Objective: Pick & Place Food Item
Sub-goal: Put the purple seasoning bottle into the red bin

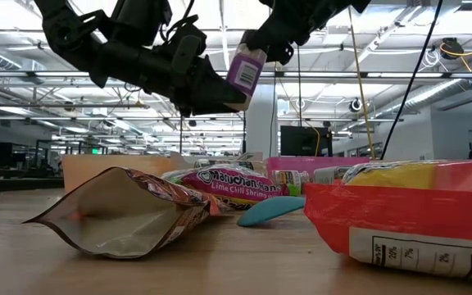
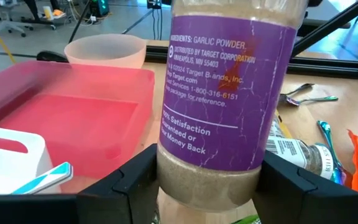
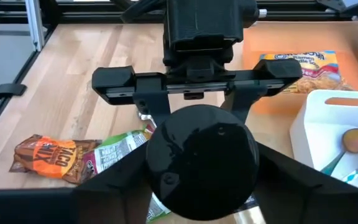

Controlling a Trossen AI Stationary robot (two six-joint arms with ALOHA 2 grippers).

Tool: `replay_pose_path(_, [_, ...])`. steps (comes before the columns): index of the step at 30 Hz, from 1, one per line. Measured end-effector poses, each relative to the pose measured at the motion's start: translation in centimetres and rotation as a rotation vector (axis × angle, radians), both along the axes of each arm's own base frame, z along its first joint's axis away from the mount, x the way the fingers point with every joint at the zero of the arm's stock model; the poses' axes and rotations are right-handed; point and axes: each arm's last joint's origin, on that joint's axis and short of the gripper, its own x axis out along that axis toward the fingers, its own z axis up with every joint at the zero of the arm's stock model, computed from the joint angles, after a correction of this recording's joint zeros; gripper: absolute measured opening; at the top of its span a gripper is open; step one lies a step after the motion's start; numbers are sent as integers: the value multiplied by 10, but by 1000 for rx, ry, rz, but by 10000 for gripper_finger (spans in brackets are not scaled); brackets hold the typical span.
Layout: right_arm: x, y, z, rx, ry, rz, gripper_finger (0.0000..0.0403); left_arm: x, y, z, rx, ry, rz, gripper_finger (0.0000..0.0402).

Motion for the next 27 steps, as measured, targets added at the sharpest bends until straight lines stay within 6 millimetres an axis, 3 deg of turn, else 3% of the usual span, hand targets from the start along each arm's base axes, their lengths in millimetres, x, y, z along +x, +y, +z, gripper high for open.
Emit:
replay_pose_path(4, [0,0,0,-1,0,-2,201,0,2,0,1,1,-10,215])
replay_pose_path(17, [0,-1,-1,-13,11,-54,201,-1,2,5,72,-26,-20,273])
replay_pose_path(27, [-7,-16,-8,-23,103,-132,201,-31,2,51,163,-19,31,274])
